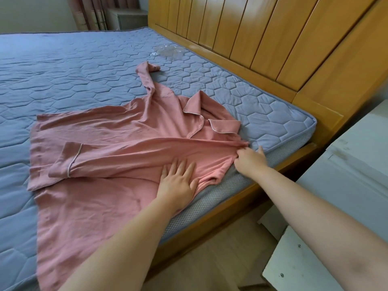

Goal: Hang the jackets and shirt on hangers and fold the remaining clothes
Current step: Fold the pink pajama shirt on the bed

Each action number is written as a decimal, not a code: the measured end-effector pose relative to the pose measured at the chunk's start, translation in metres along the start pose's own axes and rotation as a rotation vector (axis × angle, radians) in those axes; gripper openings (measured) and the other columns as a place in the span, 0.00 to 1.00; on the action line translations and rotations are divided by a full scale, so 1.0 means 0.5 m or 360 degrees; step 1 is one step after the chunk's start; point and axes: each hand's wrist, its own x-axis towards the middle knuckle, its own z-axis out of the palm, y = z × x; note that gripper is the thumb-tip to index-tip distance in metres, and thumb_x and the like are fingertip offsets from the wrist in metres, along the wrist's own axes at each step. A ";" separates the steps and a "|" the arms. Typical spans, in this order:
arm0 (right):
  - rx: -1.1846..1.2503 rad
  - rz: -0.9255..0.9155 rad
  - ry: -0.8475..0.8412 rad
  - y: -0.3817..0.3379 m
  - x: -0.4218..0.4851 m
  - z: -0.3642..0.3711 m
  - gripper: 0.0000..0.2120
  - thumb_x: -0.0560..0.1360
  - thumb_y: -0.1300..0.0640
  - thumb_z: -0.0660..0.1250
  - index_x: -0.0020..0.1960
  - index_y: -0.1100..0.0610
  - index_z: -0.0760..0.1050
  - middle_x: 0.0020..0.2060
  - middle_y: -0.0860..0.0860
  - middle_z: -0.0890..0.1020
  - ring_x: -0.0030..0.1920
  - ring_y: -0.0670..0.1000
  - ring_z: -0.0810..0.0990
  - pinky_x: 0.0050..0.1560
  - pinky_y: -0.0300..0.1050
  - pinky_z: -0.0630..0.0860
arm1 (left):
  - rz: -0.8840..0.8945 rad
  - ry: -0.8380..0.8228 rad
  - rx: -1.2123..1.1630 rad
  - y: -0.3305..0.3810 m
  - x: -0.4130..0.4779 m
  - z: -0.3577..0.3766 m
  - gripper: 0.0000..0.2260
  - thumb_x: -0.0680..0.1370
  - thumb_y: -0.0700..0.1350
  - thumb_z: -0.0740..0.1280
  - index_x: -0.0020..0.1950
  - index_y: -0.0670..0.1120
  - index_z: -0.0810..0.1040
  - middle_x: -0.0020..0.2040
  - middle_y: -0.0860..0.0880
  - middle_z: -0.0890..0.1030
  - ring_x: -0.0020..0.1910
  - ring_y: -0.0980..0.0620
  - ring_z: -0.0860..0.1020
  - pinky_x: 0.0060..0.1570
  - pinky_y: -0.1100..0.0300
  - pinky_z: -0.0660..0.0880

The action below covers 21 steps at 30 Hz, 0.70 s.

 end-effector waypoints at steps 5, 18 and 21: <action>0.0328 -0.0321 0.0199 -0.141 -0.009 -0.029 0.25 0.81 0.53 0.50 0.77 0.57 0.56 0.77 0.53 0.56 0.77 0.50 0.51 0.74 0.58 0.45 | 0.0047 0.0090 -0.0115 -0.004 0.000 0.003 0.28 0.82 0.59 0.46 0.79 0.49 0.48 0.79 0.50 0.48 0.78 0.50 0.43 0.74 0.51 0.40; 0.0046 -0.0149 -0.0266 -0.353 -0.042 -0.109 0.22 0.76 0.58 0.55 0.70 0.58 0.67 0.69 0.57 0.70 0.70 0.59 0.68 0.70 0.57 0.60 | -0.0046 0.0499 -0.0078 -0.258 -0.075 -0.054 0.30 0.77 0.57 0.44 0.69 0.45 0.73 0.69 0.46 0.73 0.68 0.45 0.69 0.69 0.48 0.61; 0.0577 -0.0265 -0.0119 -0.444 -0.072 -0.066 0.25 0.79 0.52 0.52 0.75 0.57 0.58 0.75 0.57 0.59 0.75 0.56 0.56 0.73 0.58 0.52 | -0.0068 0.1005 -0.0313 -0.281 -0.091 -0.064 0.19 0.77 0.47 0.54 0.53 0.41 0.81 0.52 0.44 0.81 0.52 0.40 0.77 0.53 0.49 0.75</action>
